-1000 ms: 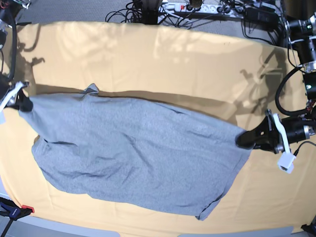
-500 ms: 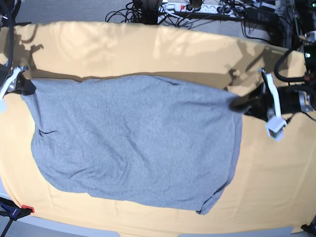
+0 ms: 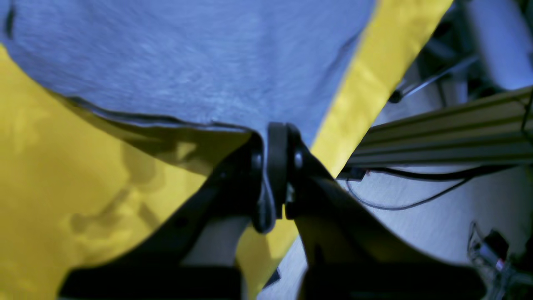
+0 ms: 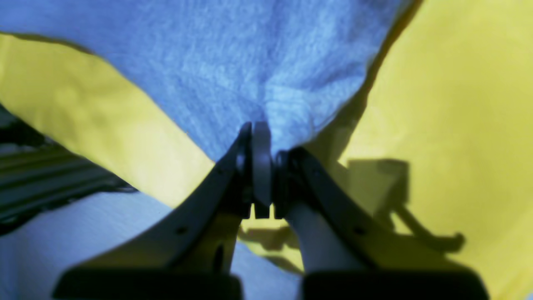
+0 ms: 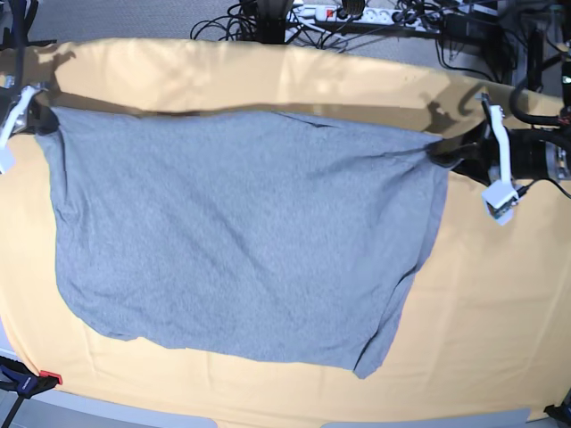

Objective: Layout the t-shirt on the table in an organized manner, then fold the t-shirt properly
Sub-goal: 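Pull the grasped ends apart and drag the shirt toward the robot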

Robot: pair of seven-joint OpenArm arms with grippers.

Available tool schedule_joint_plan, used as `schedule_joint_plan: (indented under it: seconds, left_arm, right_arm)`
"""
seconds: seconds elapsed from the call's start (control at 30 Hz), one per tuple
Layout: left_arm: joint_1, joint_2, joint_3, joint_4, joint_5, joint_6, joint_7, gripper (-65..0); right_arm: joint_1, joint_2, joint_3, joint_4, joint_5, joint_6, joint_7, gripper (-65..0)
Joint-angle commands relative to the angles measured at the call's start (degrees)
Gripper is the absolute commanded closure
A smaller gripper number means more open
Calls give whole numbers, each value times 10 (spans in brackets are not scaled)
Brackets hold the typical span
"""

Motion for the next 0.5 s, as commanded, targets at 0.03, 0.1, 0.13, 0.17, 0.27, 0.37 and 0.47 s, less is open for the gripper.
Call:
schedule_joint_plan:
  seconds: [0.03,0.1,0.13,0.17,0.27,0.37,0.47]
  left_arm:
    - [-6,-23,-8,8,-14,-4,-9,0]
    - [-6,-26,-8,8,-14,-4,-9,0]
    - [-5,-26,-8,8,-14,-4,-9,0]
    - [-2,-26,-8,8,-14,-4,-9,0]
    - [27,-26,-8,8,-14,-3,-9,0]
    - [73,-28,-8,8,-14,-3,-9,0]
    - [104,-28,-8,8,-14,-4,-9,0]
  right_arm:
    - [0,16,7,7,5,3,4,0]
    - [-1,14,7,7,9,3,4,0]
    - [-1,13,6,7,9,3,4,0]
    - [-4,13,6,7,9,3,4,0]
    - [-24,13,6,7,9,3,4,0]
    - [-52,14,6,7,9,3,4,0]
    - [-75,14,6,7,7,3,4,0]
